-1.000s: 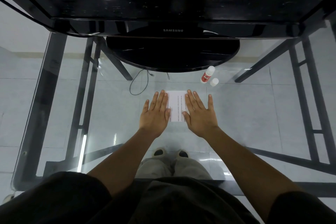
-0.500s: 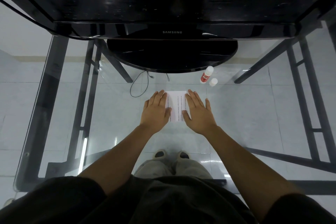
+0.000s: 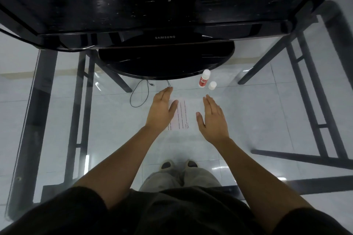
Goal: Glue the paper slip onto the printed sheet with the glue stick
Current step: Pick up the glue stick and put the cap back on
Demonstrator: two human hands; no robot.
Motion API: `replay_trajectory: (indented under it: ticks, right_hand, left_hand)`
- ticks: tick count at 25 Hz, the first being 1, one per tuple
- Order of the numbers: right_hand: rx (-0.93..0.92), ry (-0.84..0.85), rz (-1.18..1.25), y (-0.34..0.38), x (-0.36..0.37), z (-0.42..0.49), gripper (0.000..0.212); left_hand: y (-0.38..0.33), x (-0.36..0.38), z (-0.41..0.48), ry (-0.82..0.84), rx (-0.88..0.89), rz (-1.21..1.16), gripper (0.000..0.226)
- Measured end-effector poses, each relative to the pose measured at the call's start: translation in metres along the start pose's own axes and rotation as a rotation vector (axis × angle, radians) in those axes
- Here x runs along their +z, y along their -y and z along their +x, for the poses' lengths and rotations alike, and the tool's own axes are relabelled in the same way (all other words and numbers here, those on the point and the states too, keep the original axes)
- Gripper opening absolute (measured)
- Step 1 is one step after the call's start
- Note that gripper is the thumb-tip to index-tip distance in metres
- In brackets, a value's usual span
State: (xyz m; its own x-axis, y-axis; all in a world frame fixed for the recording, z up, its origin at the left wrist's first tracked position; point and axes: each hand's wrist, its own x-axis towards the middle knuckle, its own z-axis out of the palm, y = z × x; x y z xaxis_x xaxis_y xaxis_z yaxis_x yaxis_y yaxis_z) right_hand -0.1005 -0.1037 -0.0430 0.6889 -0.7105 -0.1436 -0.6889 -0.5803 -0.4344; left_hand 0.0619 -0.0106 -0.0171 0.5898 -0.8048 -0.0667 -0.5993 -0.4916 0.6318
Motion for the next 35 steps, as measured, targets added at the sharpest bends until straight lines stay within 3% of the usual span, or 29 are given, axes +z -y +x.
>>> replay_trajectory:
  ticks: [7,16,21,27,35]
  right_hand:
    - [0.136,0.046,-0.201,-0.029,-0.002,-0.002,0.067]
    - [0.147,0.055,-0.230,-0.029,0.000,0.000,0.068]
    - [0.116,-0.075,-0.003,-0.021,-0.032,0.009,0.057]
    - [0.006,-0.271,0.261,0.028,-0.093,0.037,0.046]
    - [-0.114,-0.254,0.569,0.074,-0.135,0.045,0.044]
  left_hand:
    - [-0.053,0.019,0.060,0.075,0.061,-0.132,0.057]
    - [-0.063,0.028,0.073,0.122,0.089,-0.181,0.036]
    - [-0.066,-0.005,0.058,0.135,0.042,-0.320,0.029]
    - [-0.076,-0.046,0.035,-0.019,0.021,-0.436,0.027]
    - [-0.080,-0.082,0.005,-0.061,-0.044,-0.641,0.027]
